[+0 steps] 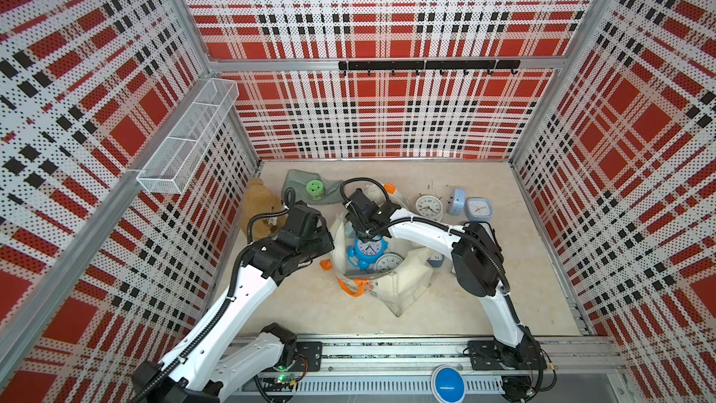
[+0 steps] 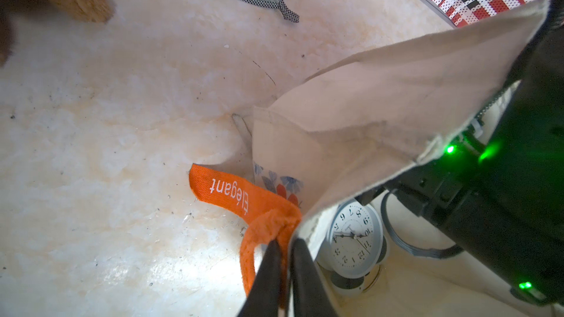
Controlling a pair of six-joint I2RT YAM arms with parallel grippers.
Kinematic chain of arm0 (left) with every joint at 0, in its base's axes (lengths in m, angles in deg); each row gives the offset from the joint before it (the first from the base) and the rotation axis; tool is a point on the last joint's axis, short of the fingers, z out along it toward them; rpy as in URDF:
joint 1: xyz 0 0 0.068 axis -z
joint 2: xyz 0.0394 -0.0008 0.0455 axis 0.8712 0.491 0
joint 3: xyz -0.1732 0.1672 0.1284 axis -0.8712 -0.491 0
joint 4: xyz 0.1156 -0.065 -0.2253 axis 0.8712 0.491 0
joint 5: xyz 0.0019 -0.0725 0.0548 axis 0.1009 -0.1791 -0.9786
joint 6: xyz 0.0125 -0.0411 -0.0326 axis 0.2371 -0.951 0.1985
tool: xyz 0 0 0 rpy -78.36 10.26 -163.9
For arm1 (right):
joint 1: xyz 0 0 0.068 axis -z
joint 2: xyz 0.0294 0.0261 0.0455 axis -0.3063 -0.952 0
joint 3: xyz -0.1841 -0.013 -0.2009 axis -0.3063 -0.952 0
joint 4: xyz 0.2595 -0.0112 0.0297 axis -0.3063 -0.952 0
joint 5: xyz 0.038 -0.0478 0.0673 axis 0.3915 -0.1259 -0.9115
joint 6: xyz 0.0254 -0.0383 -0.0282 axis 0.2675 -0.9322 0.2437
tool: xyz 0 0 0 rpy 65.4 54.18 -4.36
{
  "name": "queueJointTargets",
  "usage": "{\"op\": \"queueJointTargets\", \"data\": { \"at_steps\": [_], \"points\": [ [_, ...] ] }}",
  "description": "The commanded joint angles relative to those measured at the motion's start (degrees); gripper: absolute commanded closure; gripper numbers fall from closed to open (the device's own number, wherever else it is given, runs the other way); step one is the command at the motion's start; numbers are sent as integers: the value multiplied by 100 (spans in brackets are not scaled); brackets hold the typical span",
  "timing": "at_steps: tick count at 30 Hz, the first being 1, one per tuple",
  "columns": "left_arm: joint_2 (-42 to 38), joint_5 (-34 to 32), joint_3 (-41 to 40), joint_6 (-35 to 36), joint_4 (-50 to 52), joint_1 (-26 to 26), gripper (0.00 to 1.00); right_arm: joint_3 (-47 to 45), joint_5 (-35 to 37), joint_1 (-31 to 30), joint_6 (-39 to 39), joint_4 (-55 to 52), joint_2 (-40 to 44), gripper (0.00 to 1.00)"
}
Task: Take the alarm clock out of the canvas bag
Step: Pick up the alarm from the canvas bag.
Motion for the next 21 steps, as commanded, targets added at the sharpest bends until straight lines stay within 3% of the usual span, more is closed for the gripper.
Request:
{"op": "queueJointTargets", "data": {
  "at_steps": [1,10,17,21],
  "points": [
    [-38,-37,-64,71,150,-56,87,-286,23,81,-90,-245,143,41],
    [-39,-73,31,71,189,-62,85,-532,-95,84,-197,-220,157,52],
    [-31,-82,81,94,228,-71,81,-642,-363,158,-568,329,-59,42],
    [-20,-86,95,105,233,-73,81,-721,-414,189,-728,546,-116,42]
  ]
}}
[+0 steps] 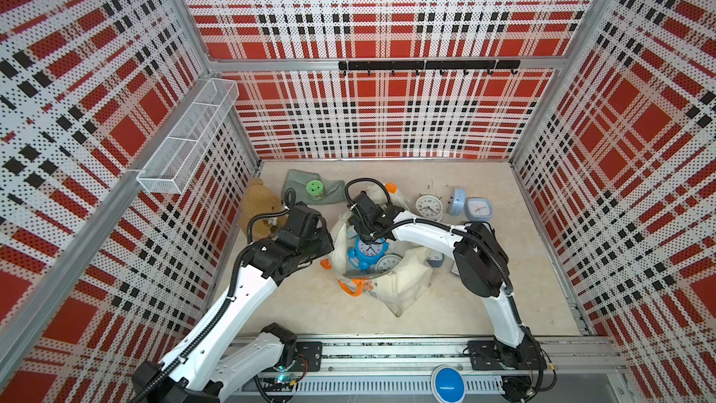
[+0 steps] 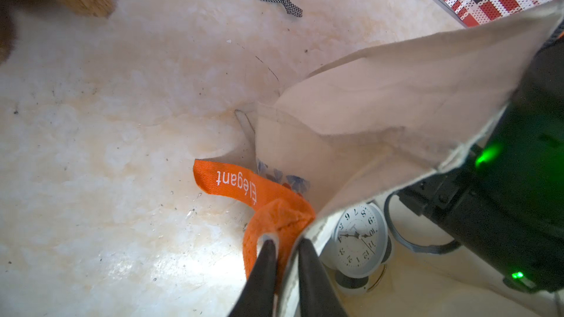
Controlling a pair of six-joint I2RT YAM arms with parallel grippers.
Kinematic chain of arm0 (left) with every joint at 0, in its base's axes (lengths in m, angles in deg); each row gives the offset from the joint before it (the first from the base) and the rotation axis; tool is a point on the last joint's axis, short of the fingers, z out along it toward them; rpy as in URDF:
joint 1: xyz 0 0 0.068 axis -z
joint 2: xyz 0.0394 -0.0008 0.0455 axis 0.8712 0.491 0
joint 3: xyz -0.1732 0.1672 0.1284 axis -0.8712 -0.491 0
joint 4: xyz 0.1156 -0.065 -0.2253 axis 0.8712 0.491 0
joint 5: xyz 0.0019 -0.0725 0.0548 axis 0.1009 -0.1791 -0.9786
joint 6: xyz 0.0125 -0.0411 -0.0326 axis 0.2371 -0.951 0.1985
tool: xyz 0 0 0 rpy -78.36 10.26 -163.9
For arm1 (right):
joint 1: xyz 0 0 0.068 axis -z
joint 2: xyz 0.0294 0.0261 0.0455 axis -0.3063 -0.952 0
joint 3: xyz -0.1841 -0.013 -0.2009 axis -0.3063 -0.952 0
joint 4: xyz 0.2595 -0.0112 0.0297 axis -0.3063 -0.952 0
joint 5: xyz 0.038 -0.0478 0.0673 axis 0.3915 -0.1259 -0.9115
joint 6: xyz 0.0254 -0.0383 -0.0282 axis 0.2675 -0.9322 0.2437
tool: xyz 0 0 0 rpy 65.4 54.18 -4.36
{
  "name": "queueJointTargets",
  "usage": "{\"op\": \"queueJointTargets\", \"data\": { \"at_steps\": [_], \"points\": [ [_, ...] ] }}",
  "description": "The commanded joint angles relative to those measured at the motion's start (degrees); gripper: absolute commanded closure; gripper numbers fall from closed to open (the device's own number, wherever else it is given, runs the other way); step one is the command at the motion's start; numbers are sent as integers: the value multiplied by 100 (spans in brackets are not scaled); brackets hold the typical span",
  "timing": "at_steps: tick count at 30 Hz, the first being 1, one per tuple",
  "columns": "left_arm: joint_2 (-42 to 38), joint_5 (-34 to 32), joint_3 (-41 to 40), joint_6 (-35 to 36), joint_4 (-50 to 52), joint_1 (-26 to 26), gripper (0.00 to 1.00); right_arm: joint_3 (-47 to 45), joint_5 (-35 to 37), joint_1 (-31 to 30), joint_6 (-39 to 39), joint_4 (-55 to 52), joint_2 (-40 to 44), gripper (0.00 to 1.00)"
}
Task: Take the alarm clock out of the canvas bag
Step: Pick up the alarm from the canvas bag, then place the alarm at the center of the board.
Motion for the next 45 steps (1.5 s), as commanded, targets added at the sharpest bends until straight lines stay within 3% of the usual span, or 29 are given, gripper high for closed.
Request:
{"op": "queueJointTargets", "data": {
  "at_steps": [1,7,16,28,34,38,42,45],
  "points": [
    [-23,-99,106,86,159,-64,81,-175,-125,99,-236,50,-264,45],
    [20,-107,188,112,181,-94,79,-215,-82,123,-355,21,-149,59],
    [-53,-281,772,320,557,-143,64,-361,22,58,-928,-138,590,62],
    [-190,-516,1841,703,1185,-225,53,-1331,119,-23,-2102,-81,2281,63],
    [55,637,2469,1194,1084,-247,46,-1903,-496,-36,-3791,276,3546,62],
    [290,1361,2974,1396,1065,-247,45,-1977,-879,-27,-4892,-261,4366,64],
    [500,1740,3300,1399,1029,-223,44,-1999,-981,3,-5769,-861,5123,66],
    [610,1789,3362,1298,887,-69,44,-2058,-837,130,-5995,-1328,5616,69]
  ]
}}
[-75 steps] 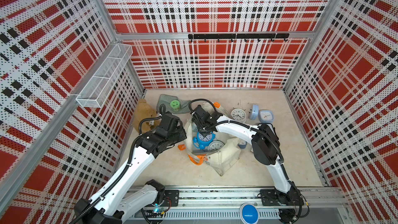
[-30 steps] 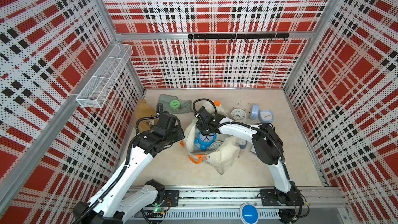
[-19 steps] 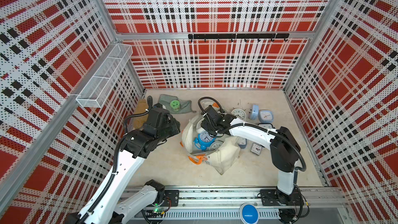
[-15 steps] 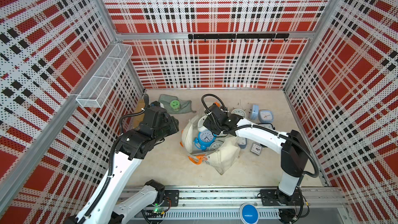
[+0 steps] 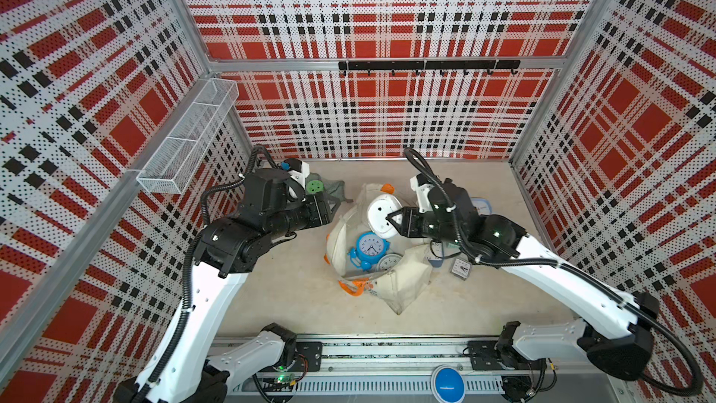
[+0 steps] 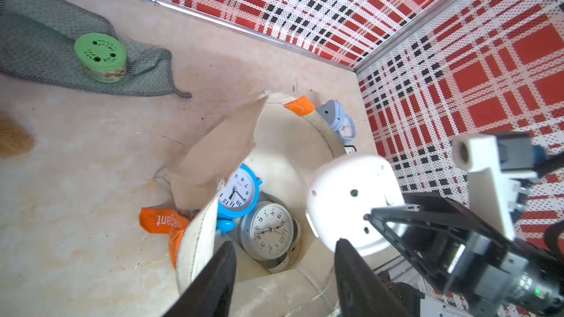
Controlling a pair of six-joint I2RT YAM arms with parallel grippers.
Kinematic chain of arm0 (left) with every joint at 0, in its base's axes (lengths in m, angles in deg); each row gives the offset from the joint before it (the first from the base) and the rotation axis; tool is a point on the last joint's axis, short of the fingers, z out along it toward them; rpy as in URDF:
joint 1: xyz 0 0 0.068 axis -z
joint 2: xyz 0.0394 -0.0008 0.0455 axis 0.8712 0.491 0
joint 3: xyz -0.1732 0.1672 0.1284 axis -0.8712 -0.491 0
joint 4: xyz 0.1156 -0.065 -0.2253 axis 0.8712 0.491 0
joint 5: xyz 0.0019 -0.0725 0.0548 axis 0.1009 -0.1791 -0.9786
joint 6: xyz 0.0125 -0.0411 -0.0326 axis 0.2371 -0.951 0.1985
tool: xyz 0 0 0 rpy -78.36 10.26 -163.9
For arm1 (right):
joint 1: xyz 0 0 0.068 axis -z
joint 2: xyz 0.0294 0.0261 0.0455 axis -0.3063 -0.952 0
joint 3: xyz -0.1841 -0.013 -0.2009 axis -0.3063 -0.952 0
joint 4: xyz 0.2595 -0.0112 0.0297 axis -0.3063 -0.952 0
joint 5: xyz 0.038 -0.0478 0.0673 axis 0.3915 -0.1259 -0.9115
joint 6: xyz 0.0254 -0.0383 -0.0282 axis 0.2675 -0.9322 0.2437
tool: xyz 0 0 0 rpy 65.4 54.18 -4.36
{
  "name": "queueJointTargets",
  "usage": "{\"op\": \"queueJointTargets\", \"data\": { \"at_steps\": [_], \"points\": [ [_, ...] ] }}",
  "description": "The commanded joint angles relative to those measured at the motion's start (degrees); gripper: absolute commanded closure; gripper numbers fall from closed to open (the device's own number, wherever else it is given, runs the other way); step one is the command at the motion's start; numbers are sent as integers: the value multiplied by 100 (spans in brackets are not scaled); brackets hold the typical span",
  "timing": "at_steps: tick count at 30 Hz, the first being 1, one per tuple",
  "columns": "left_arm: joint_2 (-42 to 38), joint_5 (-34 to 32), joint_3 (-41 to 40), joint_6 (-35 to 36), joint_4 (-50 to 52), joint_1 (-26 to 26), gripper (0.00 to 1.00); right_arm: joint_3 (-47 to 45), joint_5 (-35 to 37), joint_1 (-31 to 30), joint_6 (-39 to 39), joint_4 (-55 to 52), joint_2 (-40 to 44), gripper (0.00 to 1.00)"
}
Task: Take the alarm clock out of the canvas bag
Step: Place the alarm at the center of the board.
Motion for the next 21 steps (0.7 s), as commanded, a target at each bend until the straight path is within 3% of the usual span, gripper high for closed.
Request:
{"op": "queueJointTargets", "data": {
  "at_steps": [1,7,11,16,21],
  "points": [
    [115,252,116,34,-159,194,44,-110,70,191,-741,-553,487,70],
    [417,-266,186,-65,-294,1090,43,-447,583,704,-616,-1077,1359,70],
    [719,-537,333,-49,-329,1618,40,-450,1398,1060,-643,-1834,1774,70],
    [1127,-765,606,87,-326,2039,36,-269,2757,1485,-622,-3270,1884,71],
    [1506,-1021,868,350,-327,2416,31,-534,3025,2367,-883,-3778,1735,73]
  ]
}}
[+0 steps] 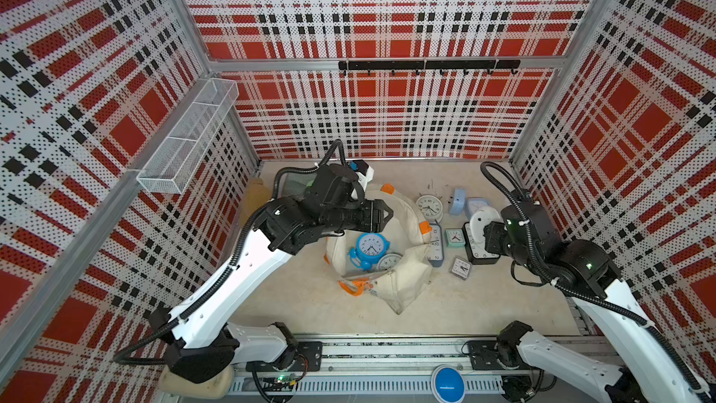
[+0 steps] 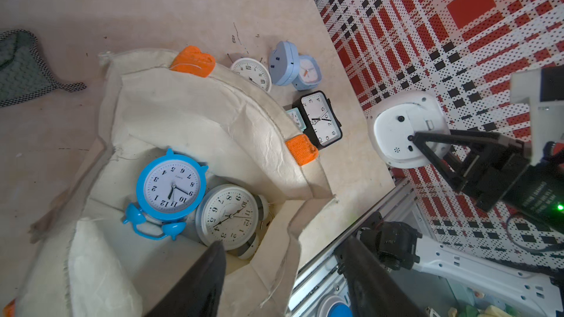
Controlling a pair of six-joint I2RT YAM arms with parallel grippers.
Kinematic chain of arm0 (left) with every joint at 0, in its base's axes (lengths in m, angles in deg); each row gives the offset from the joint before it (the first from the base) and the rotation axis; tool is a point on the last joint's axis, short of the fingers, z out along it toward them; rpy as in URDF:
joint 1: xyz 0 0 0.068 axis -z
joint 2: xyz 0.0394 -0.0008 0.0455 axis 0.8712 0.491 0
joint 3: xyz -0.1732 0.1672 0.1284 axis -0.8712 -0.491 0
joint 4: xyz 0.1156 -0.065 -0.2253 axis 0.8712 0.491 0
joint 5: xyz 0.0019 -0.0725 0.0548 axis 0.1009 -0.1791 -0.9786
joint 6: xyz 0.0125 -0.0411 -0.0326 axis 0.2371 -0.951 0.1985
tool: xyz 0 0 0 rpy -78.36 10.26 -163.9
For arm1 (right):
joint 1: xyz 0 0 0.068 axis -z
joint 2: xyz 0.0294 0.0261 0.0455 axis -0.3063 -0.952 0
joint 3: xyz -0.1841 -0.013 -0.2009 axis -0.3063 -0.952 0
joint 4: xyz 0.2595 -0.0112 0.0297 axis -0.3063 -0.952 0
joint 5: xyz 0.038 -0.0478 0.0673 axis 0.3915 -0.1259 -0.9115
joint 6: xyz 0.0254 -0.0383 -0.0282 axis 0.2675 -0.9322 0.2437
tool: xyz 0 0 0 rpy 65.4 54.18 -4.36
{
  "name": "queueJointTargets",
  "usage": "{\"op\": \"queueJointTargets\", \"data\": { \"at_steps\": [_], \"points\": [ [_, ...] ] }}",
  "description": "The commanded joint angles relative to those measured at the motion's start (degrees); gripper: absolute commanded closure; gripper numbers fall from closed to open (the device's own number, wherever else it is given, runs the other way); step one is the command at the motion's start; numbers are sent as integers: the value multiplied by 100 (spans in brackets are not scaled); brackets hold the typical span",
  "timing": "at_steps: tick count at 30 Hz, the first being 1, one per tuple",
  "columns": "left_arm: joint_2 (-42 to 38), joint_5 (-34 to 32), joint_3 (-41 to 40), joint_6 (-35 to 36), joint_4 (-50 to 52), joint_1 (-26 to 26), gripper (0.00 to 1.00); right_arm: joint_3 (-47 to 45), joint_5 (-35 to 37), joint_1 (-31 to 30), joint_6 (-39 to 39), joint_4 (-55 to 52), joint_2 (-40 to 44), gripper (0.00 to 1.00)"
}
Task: Take the alarm clock out of the canvas bag
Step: Place the alarm at the center of the board.
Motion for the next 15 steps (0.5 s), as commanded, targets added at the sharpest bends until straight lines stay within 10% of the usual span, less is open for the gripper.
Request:
{"op": "queueJointTargets", "data": {
  "at_steps": [1,15],
  "points": [
    [178,-342,226,313,-88,229,29,-141,540,563,-280,-488,-169,73],
    [375,-811,-65,1572,-837,815,8,-591,1081,2517,-1000,-387,-1854,75]
  ]
}}
